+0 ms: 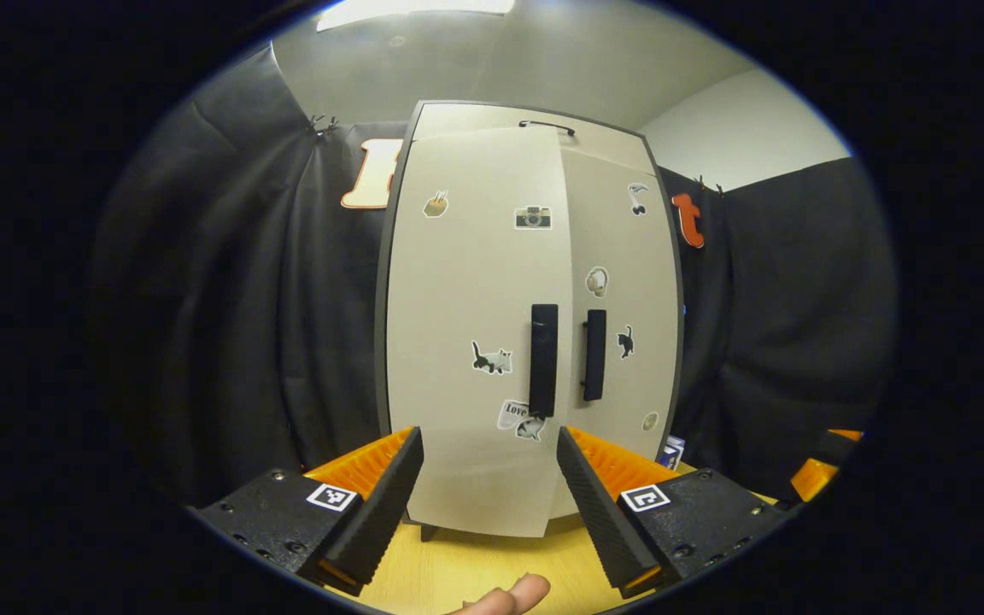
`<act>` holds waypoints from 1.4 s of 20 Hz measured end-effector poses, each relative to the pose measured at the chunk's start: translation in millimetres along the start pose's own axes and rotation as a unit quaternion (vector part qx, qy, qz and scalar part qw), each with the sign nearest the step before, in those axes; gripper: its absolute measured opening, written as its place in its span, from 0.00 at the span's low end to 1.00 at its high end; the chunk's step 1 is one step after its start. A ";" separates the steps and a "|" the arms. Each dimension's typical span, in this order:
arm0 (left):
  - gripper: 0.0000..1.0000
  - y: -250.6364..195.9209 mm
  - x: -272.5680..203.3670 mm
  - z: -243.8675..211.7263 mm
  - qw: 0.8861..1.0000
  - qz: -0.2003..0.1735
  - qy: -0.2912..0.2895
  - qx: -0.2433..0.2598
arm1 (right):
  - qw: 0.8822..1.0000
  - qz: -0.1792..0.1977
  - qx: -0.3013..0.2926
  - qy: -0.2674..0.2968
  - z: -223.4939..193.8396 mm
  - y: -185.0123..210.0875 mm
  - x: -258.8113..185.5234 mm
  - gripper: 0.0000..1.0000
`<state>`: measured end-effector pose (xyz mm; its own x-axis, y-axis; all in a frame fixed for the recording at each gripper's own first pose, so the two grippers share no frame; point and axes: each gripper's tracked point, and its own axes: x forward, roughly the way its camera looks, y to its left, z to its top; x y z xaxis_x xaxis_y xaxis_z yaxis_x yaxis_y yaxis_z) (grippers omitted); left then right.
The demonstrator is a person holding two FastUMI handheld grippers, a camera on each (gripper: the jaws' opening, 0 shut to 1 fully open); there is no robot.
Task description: Grab one shoe with the right hand and put it into the shoe cabinet, grab the other shoe with the left hand and put it into the shoe cabinet; then close the right door with the right hand and the left door with the left hand.
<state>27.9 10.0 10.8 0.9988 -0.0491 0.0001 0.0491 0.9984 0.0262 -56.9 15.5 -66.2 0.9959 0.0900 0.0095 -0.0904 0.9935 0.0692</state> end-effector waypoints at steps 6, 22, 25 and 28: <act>0.96 -7.4 -44.1 -27.4 1.000 0.004 -0.002 -0.008 | 1.000 0.003 0.000 0.009 -8.1 -4.0 -1.5 0.97; 0.96 -10.2 -72.5 -58.7 1.000 0.015 -0.016 0.000 | 0.999 0.019 -0.019 0.027 -28.4 -2.2 -1.2 0.94; 0.96 -7.9 -70.2 -60.7 1.000 0.017 -0.017 -0.015 | 0.999 0.023 -0.018 0.031 -31.2 0.0 -1.4 0.97; 0.97 -2.3 -71.7 -56.0 0.999 0.024 -0.031 -0.011 | 1.000 0.019 -0.013 0.019 -25.3 0.6 -3.0 0.97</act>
<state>-43.8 12.6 -45.3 0.9980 -0.0014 0.0632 0.0013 1.0000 0.0019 -59.9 17.6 -91.4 0.9912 0.1300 -0.0263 -0.1288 0.9907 0.0445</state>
